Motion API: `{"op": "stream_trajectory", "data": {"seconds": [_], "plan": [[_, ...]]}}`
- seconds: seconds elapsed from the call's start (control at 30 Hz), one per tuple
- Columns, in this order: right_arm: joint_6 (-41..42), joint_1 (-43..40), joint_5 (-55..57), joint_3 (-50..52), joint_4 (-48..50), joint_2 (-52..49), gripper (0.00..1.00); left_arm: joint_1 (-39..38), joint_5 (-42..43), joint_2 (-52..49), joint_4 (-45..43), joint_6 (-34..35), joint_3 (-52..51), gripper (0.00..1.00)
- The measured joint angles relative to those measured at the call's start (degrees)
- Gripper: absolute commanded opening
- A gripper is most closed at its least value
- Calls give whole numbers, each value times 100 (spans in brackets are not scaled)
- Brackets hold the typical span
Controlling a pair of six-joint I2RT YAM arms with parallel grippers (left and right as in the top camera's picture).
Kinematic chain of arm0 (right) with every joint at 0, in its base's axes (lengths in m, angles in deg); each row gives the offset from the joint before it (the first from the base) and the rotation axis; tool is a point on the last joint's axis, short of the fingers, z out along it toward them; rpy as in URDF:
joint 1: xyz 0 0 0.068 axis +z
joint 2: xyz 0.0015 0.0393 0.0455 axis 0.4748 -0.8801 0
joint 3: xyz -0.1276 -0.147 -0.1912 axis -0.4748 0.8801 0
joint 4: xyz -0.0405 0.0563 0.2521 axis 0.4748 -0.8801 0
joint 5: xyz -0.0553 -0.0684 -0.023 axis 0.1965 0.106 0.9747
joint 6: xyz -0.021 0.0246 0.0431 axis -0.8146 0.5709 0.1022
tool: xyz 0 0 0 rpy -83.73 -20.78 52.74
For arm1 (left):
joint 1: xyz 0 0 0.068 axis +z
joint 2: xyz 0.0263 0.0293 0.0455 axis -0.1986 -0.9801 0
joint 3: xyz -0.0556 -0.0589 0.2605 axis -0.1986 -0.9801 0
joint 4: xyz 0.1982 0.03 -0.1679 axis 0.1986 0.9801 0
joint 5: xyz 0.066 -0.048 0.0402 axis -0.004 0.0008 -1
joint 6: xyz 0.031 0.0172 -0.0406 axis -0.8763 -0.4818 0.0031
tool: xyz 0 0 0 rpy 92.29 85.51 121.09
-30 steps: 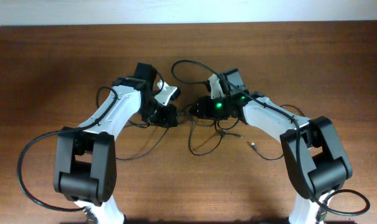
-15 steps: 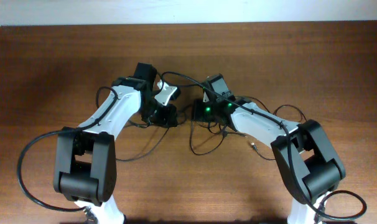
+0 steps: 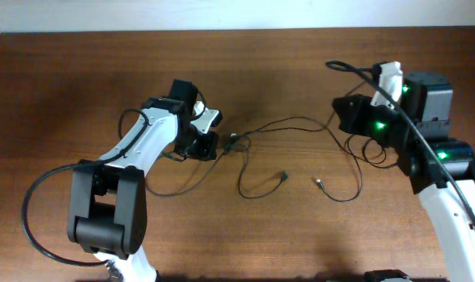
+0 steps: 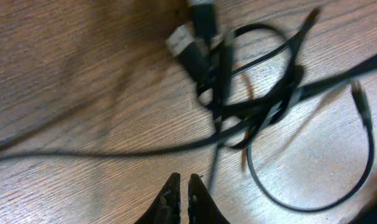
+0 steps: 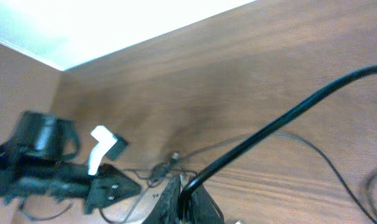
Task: Untangle cables
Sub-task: 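Pull the cables apart, right gripper moving right, then move the right gripper left toward the cable center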
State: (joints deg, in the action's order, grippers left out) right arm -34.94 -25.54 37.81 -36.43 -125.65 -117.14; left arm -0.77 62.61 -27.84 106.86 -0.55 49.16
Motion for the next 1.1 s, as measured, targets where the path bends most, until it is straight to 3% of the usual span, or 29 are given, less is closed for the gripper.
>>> {"op": "stream_trajectory", "data": {"seconds": [0.23, 0.4, 0.73, 0.93, 1.1], "plan": [[-79, -332, 2, -2, -1696, -46, 4, 0, -15, -4, -11, 17, -2, 6], [-83, -332, 0, 79, -2614, -243, 4, 0, 9, -4, -192, 151, -4, 15], [-83, -332, 0, 920, -2743, -422, 4, -31, 538, -4, -485, 186, -7, 29], [-79, -332, 0, 951, -2739, -428, 5, -592, 619, -4, -885, -201, -11, 28], [-81, -332, 0, 951, -2739, -435, 5, -887, 114, -4, -1211, -133, -11, 25]]}}
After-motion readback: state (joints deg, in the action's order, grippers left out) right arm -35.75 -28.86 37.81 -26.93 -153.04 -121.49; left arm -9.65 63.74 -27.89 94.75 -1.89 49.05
